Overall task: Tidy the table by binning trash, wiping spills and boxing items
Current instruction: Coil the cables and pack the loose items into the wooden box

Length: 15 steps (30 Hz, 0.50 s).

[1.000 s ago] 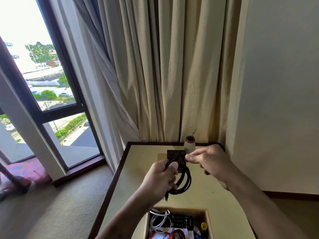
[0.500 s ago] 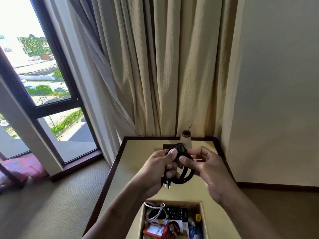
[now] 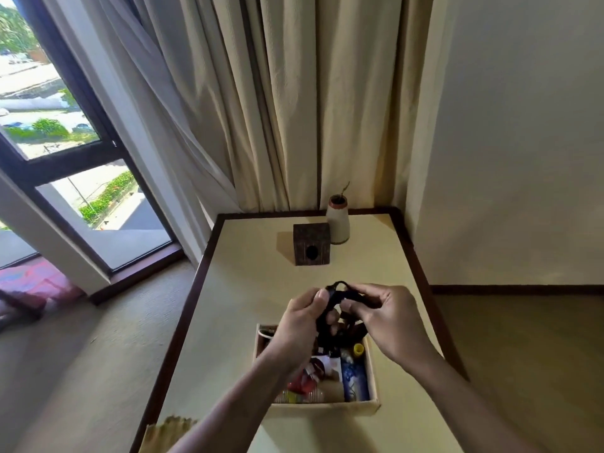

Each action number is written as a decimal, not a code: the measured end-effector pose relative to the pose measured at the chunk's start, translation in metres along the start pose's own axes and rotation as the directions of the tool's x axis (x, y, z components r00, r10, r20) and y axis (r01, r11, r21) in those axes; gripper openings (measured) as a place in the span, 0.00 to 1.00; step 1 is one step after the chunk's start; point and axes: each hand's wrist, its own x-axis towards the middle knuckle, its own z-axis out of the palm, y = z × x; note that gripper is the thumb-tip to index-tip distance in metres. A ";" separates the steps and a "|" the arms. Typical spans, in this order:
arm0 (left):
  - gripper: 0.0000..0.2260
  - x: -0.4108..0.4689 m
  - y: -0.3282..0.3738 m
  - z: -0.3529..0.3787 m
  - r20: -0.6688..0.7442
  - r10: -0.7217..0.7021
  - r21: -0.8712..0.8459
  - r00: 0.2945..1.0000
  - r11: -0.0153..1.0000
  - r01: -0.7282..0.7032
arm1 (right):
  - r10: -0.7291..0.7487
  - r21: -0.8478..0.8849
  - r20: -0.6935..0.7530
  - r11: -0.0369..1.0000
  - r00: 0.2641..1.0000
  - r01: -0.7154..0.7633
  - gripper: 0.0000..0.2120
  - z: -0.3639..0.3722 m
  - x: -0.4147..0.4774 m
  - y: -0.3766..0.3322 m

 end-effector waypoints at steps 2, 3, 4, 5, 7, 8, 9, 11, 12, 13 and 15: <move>0.15 0.006 -0.038 0.003 -0.099 -0.012 0.056 0.995 0.998 0.018 | 0.039 -0.078 0.058 0.996 0.998 -0.034 0.13 0.009 -0.001 0.022; 0.15 0.009 -0.056 0.002 -0.135 -0.016 0.140 0.991 0.990 0.035 | 0.062 -0.140 0.090 0.989 0.994 -0.049 0.13 0.014 0.000 0.034; 0.15 0.012 -0.069 -0.001 -0.147 0.014 0.297 0.989 0.954 0.031 | 0.092 -0.207 0.123 0.976 0.988 -0.065 0.13 0.017 0.002 0.044; 0.15 0.015 -0.082 -0.007 -0.125 0.055 0.485 0.991 0.874 0.013 | 0.140 -0.282 0.155 0.955 0.978 -0.092 0.13 0.020 0.004 0.054; 0.11 0.015 -0.098 -0.024 -0.118 0.165 0.717 0.979 0.697 -0.031 | 0.221 -0.420 0.202 0.900 0.954 -0.119 0.11 0.023 0.012 0.070; 0.10 0.013 -0.105 -0.036 -0.130 0.262 0.789 0.956 0.611 -0.060 | 0.240 -0.478 0.214 0.871 0.947 -0.113 0.08 0.025 0.015 0.075; 0.10 0.012 -0.111 -0.048 -0.132 0.381 0.853 0.915 0.515 -0.091 | 0.252 -0.531 0.214 0.841 0.944 -0.105 0.06 0.026 0.018 0.080; 0.11 0.010 -0.118 -0.070 -0.146 0.511 0.948 0.847 0.316 -0.027 | 0.285 -0.614 0.217 0.783 0.934 -0.097 0.05 0.031 0.022 0.087; 0.13 0.010 -0.120 -0.078 -0.186 0.501 0.961 0.845 0.273 0.050 | 0.305 -0.653 0.211 0.751 0.929 -0.098 0.04 0.034 0.023 0.091; 0.17 0.012 -0.124 -0.085 -0.251 0.453 0.953 0.855 0.268 0.138 | 0.323 -0.686 0.204 0.720 0.924 -0.100 0.04 0.038 0.023 0.093; 0.24 0.014 -0.129 -0.092 -0.352 0.334 0.921 0.874 0.289 0.261 | 0.354 -0.724 0.206 0.683 0.912 -0.101 0.07 0.046 0.021 0.096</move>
